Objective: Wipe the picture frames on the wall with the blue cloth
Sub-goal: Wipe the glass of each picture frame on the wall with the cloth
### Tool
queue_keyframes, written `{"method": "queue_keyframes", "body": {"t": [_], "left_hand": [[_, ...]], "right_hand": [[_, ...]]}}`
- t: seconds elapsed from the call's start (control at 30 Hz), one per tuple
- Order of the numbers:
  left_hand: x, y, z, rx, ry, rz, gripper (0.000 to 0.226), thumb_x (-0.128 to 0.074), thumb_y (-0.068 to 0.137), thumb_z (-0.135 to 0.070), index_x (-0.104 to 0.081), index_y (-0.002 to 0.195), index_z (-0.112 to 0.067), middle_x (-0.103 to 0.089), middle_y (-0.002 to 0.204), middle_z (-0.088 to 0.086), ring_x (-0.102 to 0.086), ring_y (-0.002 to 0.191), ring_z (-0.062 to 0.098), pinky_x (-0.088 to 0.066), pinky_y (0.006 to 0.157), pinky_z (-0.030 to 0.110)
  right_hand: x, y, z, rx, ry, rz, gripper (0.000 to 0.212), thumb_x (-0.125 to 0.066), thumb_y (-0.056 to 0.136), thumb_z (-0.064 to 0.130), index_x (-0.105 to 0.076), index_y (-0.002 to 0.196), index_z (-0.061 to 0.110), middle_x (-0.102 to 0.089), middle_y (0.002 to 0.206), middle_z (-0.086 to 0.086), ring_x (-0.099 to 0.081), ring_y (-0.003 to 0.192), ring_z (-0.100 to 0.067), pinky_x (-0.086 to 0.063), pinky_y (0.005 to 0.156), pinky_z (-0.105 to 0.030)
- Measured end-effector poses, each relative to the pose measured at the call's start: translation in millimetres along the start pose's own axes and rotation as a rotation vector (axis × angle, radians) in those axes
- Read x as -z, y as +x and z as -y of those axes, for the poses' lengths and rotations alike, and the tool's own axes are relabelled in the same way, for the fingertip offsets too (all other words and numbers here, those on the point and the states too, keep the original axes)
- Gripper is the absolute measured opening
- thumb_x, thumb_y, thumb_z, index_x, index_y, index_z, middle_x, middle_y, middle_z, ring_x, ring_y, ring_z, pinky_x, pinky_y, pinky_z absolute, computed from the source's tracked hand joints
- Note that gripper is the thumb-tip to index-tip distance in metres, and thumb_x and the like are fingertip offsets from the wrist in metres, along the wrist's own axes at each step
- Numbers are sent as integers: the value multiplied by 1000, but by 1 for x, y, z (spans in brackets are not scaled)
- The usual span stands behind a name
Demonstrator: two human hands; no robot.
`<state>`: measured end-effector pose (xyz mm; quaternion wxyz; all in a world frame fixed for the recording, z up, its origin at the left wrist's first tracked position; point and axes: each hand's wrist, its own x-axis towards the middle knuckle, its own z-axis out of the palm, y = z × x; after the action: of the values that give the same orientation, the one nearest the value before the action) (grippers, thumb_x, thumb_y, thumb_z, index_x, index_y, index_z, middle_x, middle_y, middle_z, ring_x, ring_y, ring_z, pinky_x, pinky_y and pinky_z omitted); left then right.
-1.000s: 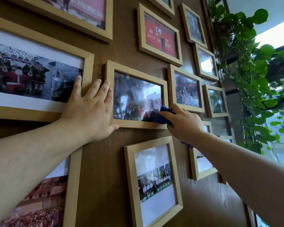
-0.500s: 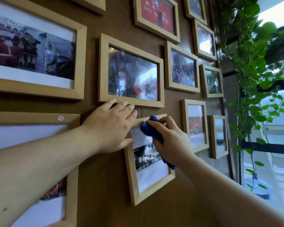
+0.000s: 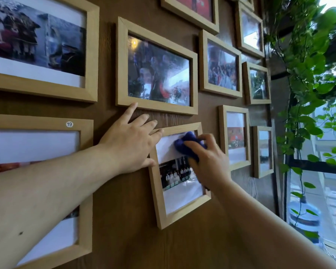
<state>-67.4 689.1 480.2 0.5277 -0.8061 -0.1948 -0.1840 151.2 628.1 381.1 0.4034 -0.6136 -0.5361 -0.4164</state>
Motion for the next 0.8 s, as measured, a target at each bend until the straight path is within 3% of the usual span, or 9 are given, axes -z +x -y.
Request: {"method": "queue_keyframes", "body": {"t": [0.1,0.2,0.47,0.7,0.8], "left_hand": [[0,-1,-1,1,-6,-5,86,-43,79,-74,-24,147,-25,-36,153,7,-27,142,30,0,117,61],[0,-1,-2,5,-7,-9,86,-43,79,-74,-24,147,-25,-37,153,7,-27,142,29,0,116,62],[0,-1,-3,7,3,-29,85,-41,78,-74,-26,146,-25,-42,150,5,-29,141,28,2,117,60],[-1,-1,-2,8,-2,-20,86,-41,78,-74,-23,147,-25,-39,151,5,-27,142,28,3,116,61],[-1,-1,-3,8,-2,-21,85,-41,78,-74,-25,146,-25,-39,151,5,-27,142,29,3,117,61]], "right_hand": [[0,3,-17,-129,-37,-9,35,-67,80,26,-56,113,27,-47,114,-6,-56,84,-26,-44,52,-31],[-4,3,-6,-141,-14,-22,38,-64,80,27,-54,116,26,-48,111,-4,-56,81,-23,-38,51,-26],[-12,-33,28,165,139,128,47,-63,80,33,-46,125,30,-45,121,-1,-55,86,-18,-49,54,-28],[-11,-46,-13,-116,7,116,38,-64,82,29,-54,118,27,-50,113,-1,-57,80,-23,-48,49,-33],[-12,-48,-4,-75,69,128,39,-64,82,28,-53,119,27,-49,114,-1,-57,80,-22,-52,51,-36]]}}
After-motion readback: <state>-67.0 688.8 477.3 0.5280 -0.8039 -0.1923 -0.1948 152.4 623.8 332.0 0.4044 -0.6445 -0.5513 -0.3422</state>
